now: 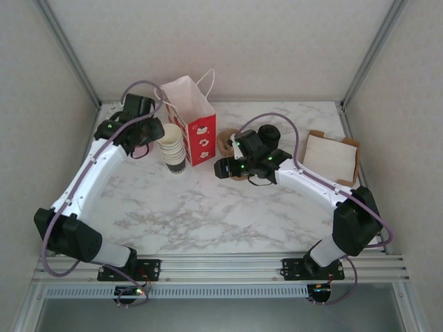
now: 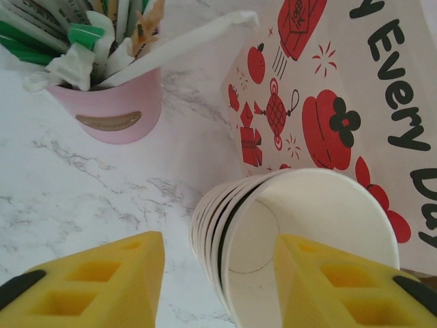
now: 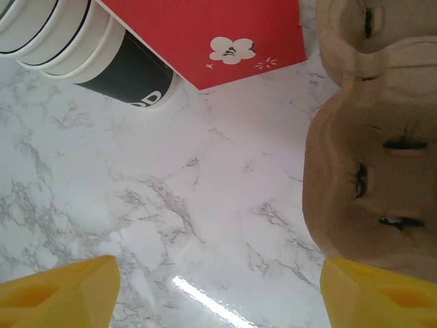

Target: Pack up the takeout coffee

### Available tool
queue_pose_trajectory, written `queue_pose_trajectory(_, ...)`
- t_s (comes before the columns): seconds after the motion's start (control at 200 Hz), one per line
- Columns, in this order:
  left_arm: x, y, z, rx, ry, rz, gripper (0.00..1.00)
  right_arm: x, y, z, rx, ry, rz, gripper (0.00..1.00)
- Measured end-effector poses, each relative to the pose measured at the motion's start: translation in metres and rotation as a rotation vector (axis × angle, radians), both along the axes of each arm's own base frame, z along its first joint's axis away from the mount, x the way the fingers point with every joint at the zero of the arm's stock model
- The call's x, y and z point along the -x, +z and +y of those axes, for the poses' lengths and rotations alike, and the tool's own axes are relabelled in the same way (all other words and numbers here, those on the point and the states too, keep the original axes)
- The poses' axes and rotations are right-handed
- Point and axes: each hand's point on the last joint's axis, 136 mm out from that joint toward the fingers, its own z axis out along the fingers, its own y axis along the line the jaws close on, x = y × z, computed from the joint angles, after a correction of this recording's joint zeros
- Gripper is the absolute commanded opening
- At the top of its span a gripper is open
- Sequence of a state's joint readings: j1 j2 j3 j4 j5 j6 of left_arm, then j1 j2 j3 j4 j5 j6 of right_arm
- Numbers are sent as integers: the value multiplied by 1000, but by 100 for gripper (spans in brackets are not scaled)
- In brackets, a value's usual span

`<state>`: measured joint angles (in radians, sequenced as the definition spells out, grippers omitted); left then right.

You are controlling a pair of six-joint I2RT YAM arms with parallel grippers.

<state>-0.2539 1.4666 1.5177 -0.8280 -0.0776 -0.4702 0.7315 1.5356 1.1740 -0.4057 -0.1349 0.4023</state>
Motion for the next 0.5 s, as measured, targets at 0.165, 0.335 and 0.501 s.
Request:
queue_pose_trajectory(0.165, -9, -9, -3, -17, -9, 44, 41, 0, 0, 2, -7, -3, 0, 78)
queue_pose_trajectory(0.335, -10, -18, -4, -33, -16, 80, 38, -1, 1, 3, -14, -5, -5, 77)
queue_pose_trajectory(0.501, -10, -24, -4, -44, -24, 102, 29, -1, 1, 3, -15, -7, -3, 76)
